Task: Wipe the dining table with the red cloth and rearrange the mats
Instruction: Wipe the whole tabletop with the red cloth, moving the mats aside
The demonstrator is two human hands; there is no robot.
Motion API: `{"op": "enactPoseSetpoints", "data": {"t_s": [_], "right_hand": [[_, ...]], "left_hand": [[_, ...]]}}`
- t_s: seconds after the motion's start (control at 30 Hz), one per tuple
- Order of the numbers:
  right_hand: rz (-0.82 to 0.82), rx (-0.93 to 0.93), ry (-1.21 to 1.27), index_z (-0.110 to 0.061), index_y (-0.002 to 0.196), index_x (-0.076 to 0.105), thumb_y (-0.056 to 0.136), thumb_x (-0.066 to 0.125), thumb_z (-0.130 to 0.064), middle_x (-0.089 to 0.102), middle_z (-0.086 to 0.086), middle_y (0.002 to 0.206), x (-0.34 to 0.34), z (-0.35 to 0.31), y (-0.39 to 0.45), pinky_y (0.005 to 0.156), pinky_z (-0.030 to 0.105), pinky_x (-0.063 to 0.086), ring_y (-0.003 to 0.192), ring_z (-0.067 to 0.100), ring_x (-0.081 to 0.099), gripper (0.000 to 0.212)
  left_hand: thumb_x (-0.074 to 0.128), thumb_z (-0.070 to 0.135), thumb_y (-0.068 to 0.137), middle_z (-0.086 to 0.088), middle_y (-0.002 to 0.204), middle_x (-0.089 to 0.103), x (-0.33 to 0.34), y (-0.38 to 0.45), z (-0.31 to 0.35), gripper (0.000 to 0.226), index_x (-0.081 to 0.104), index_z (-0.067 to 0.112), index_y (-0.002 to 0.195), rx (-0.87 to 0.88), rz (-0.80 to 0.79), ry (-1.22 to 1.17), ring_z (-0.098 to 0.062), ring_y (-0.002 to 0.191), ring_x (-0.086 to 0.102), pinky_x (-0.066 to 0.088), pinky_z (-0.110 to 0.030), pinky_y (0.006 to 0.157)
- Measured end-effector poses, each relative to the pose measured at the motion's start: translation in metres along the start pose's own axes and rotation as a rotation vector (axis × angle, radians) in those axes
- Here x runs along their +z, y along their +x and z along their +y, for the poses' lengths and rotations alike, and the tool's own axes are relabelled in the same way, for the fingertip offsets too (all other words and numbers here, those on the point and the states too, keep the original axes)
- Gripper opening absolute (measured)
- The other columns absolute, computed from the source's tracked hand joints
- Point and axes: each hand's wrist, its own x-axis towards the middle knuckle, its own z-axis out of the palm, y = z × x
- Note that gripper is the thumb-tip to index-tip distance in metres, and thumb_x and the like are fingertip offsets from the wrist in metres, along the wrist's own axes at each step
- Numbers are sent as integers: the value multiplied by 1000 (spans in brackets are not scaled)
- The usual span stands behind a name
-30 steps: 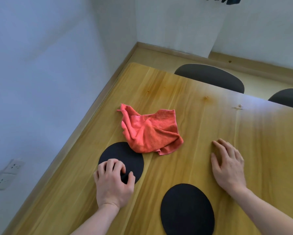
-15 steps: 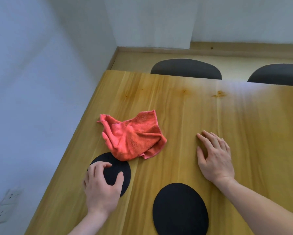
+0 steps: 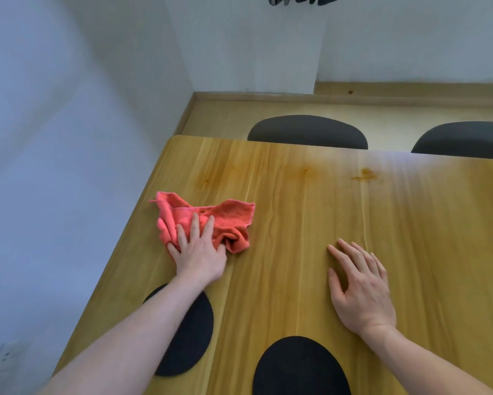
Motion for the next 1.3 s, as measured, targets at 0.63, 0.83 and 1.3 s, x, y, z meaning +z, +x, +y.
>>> {"op": "enactPoseSetpoints", "data": {"t_s": [0.63,0.83,1.3], "right_hand": [[-40,21,-17,-37,148,47,99,39,-47,38,-17,156,2,1,2,126,41,17,150,8,26,51],[-46,23,-19,-37,148,46,100,40,-47,37,-17,157,1,2,2,126,40,15,151,7,24,50],[-53,5,24,-36,147,47,99,40,-47,39,-15,156,0,4,1,126,42,16,150,10,26,50]], "left_hand": [[33,60,101,9,167,-26,-43,107,-23,73,-10,47,158,-262,-84,-19,-32,155,-22,-11,-69,118],[34,54,103,6,168,-24,-40,108,-15,71,-8,44,160,-269,-49,-18,-34,155,-21,-12,-67,118],[36,58,100,9,168,-24,-2,61,83,74,-4,45,160,21,-79,15,-34,154,-24,-14,-63,121]]}}
